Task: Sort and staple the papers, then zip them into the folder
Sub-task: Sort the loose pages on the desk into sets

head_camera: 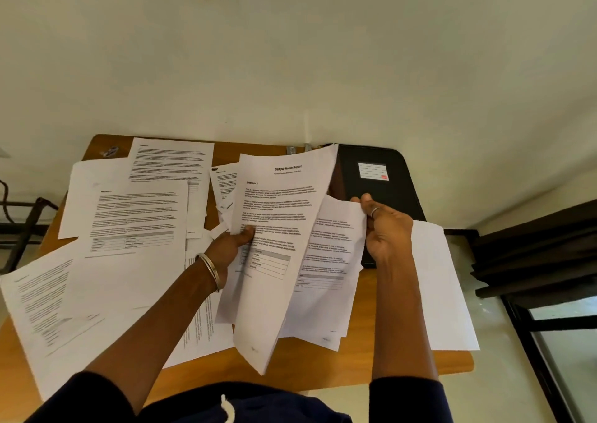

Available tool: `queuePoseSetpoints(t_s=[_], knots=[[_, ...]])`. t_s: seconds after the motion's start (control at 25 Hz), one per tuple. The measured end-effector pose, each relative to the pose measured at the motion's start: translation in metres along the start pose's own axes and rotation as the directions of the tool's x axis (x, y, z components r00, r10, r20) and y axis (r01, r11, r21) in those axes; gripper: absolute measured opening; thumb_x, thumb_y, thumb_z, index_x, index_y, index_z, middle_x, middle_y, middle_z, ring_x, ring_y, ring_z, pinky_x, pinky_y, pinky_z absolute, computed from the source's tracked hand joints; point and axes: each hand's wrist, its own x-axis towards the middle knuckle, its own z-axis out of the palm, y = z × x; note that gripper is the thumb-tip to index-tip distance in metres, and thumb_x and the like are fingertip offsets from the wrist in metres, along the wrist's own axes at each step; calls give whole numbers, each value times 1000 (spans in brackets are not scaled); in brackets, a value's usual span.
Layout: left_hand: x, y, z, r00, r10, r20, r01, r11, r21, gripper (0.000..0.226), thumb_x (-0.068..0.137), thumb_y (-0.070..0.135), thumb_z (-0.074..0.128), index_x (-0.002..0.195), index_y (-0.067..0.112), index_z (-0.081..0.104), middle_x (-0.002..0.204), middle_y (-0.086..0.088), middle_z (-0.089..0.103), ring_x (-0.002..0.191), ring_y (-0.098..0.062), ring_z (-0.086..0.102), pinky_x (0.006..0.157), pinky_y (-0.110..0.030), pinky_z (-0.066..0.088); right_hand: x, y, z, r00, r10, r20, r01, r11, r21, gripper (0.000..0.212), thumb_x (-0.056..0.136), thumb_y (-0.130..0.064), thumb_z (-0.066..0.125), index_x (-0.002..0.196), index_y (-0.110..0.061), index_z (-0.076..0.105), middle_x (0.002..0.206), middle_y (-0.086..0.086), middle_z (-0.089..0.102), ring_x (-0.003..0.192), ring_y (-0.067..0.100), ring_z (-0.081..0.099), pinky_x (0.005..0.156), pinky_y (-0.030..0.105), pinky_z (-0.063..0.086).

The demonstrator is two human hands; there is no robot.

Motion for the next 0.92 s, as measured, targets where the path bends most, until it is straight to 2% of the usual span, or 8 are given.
queuePoseSetpoints(t_s=[0.16, 0.32, 0.36, 0.44, 0.56, 0.68, 0.8, 0.92], knots=[[-8, -2, 9, 1000, 30, -9, -30, 1000, 0, 37, 95, 19, 48, 131, 10, 49, 126, -9, 57, 115, -26, 52, 99, -37, 41, -1, -1, -6, 998, 47, 35, -47, 999, -1, 16, 88, -33, 65, 89, -17, 65, 83, 3, 76, 71, 23, 73, 72, 41, 60], [-12, 3, 20, 995, 58, -86, -58, 998, 2, 35, 92, 23, 54, 125, 11, 54, 123, -10, 59, 117, -28, 53, 103, -39, 40, -2, 0, -11, 908, -370, -198, 330, 921, -209, 27, 92, -46, 55, 93, -21, 68, 93, -2, 73, 86, 14, 67, 91, 44, 53], [-12, 6, 25, 989, 87, -117, -87, 996, 11, 30, 91, 22, 56, 120, 13, 56, 120, -8, 60, 115, -27, 54, 104, -39, 40, -4, -1, -14, 917, -382, -118, 354, 912, -208, 38, 90, -54, 52, 100, -20, 67, 95, -1, 73, 87, 14, 68, 90, 43, 54], [-20, 16, 40, 974, 165, -158, -162, 986, 31, 22, 91, 20, 57, 113, 18, 56, 114, -2, 58, 106, -22, 54, 99, -35, 41, -12, 2, -24, 959, -153, 237, 186, 975, -121, 56, 85, -65, 45, 112, -20, 65, 101, 3, 73, 91, 22, 70, 84, 42, 57], [-25, 15, 59, 959, 240, -149, -217, 964, 155, 31, 93, 23, 53, 121, 9, 56, 114, -6, 59, 104, -23, 53, 90, -30, 40, -11, 16, -38, 886, -40, 463, 104, 988, -115, 35, 90, -39, 58, 118, -17, 62, 110, 7, 71, 96, 25, 70, 83, 46, 57], [-35, 18, 68, 983, 170, -69, -156, 973, 173, 29, 93, 25, 52, 113, 6, 62, 106, -8, 59, 92, -22, 56, 81, -29, 44, 15, 36, -50, 922, -285, 261, 368, 856, -363, 33, 85, -5, 68, 116, -12, 62, 111, 5, 68, 104, 27, 65, 89, 40, 55], [-47, 22, 63, 998, 55, -45, -55, 999, 0, 26, 87, 30, 60, 108, 14, 65, 98, -10, 68, 58, -21, 65, 55, -28, 53, 38, 32, -82, 951, -310, 24, 310, 940, -140, 32, 82, 6, 65, 111, -9, 66, 107, 11, 69, 101, 35, 65, 86, 41, 56], [-49, 21, 49, 996, 54, -75, -54, 998, -7, 34, 85, 29, 63, 115, 12, 65, 108, -10, 66, 53, -22, 63, 55, -31, 57, 46, 28, -116, 990, -136, 34, 137, 991, -14, 35, 88, -14, 65, 122, -19, 58, 113, 3, 67, 89, 26, 66, 66, 39, 58]])
